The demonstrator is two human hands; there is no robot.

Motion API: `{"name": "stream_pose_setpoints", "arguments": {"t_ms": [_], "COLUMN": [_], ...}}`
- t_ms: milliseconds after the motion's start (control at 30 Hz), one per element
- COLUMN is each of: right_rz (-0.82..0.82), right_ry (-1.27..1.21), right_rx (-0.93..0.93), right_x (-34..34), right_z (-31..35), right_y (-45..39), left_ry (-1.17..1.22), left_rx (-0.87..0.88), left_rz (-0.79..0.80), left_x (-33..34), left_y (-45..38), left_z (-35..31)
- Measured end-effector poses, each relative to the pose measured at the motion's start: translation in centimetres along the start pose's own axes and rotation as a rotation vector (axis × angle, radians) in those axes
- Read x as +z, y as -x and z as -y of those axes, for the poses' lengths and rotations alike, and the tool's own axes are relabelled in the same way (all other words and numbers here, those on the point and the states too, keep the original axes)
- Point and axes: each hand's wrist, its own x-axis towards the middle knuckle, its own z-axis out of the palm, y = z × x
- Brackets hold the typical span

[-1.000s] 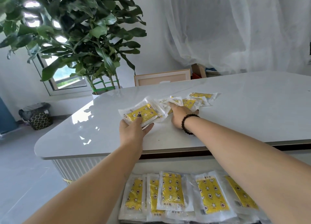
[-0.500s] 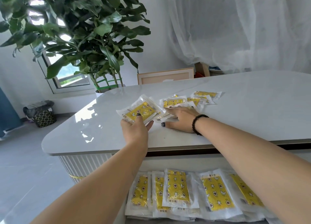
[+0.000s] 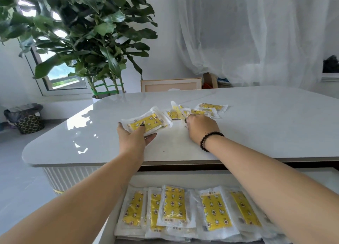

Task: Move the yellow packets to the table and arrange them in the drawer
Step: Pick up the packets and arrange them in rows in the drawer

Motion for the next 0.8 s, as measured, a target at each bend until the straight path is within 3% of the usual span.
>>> {"name": "stream_pose_setpoints", "arguments": {"t_ms": [167,367,533,800], "right_rz": [-0.188,-0.456,-0.299,-0.109], "right_ry": [-0.368,-0.851,-1.059,-0.852], "right_rx": [0.207,0.268,0.161,-0.192], "right_x": [-0.7,-1.4,-1.1,-0.4], "right_z": [-2.1,-3.2,-2.5,-1.2], "right_y": [0.2,0.9,1.2,2.4], "left_ry": [-0.086,-0.334,-0.417,-0.374], "left_rx": [0.029,0.029,-0.003,0.002], "left_rz": [0.089,0.253,0.362,0.417], "left_x": [0.0,0.6,0.4,0.2], "left_y": [0.4,1.1,1.3,1.3], "left_z": [-0.1,-0.1,-0.3,-0.2]}}
